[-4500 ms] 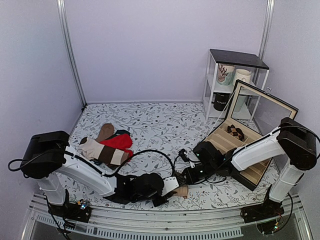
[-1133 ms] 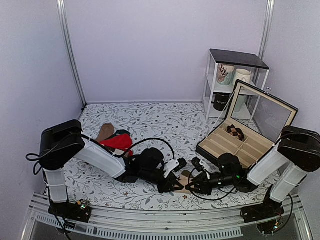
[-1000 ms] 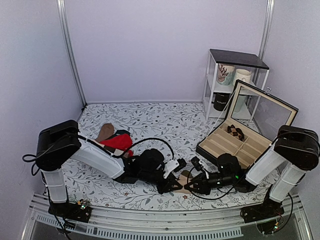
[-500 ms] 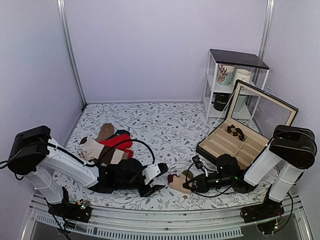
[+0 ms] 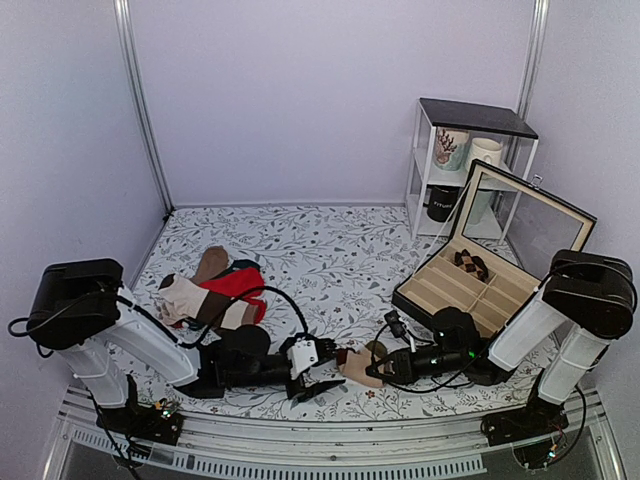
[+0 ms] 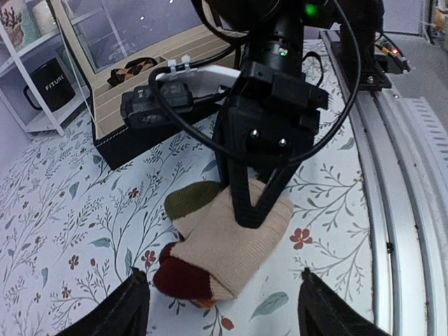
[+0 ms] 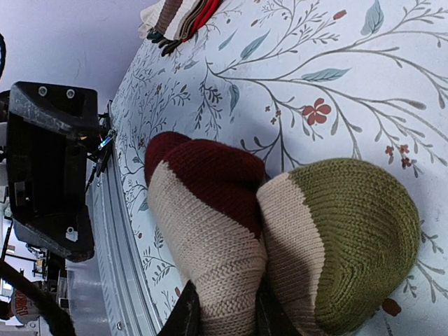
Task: Roll the socks
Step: Roll a pair of socks at the center of the board.
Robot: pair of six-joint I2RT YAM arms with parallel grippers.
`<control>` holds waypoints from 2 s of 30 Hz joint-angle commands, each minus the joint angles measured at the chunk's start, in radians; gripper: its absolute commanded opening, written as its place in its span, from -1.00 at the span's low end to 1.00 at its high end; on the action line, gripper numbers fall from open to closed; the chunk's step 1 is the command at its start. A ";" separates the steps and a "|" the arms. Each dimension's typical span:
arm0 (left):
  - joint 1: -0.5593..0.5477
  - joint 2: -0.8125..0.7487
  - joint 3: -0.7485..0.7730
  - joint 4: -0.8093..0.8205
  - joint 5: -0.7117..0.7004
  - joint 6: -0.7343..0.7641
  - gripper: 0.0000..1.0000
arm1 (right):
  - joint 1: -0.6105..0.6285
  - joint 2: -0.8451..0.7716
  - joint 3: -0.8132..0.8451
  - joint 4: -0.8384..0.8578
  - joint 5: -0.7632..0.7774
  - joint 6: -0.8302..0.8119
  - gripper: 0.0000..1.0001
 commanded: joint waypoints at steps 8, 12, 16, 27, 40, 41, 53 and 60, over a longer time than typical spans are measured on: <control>-0.001 0.161 0.095 0.041 0.091 0.020 0.39 | 0.011 0.061 -0.051 -0.287 0.005 -0.003 -0.77; 0.011 0.188 0.125 0.009 0.093 0.009 0.39 | 0.011 0.066 -0.051 -0.280 0.004 -0.002 -0.77; 0.014 0.186 0.119 0.015 0.070 0.004 0.37 | 0.012 0.070 -0.055 -0.271 0.000 0.001 -0.77; 0.018 0.104 0.059 0.064 0.035 0.021 0.40 | 0.011 0.076 -0.056 -0.266 -0.002 0.004 -0.78; 0.038 0.238 0.162 -0.081 0.054 -0.015 0.38 | 0.012 0.077 -0.061 -0.254 -0.009 0.005 -0.78; 0.040 0.241 0.159 -0.088 0.050 -0.020 0.38 | 0.012 0.076 -0.062 -0.254 -0.009 0.006 -0.78; 0.037 0.326 0.197 -0.214 0.050 -0.052 0.35 | 0.011 0.061 -0.057 -0.267 -0.027 0.001 -0.78; 0.037 0.380 0.262 -0.310 0.095 -0.043 -0.39 | 0.012 0.058 -0.041 -0.294 -0.035 -0.011 -0.78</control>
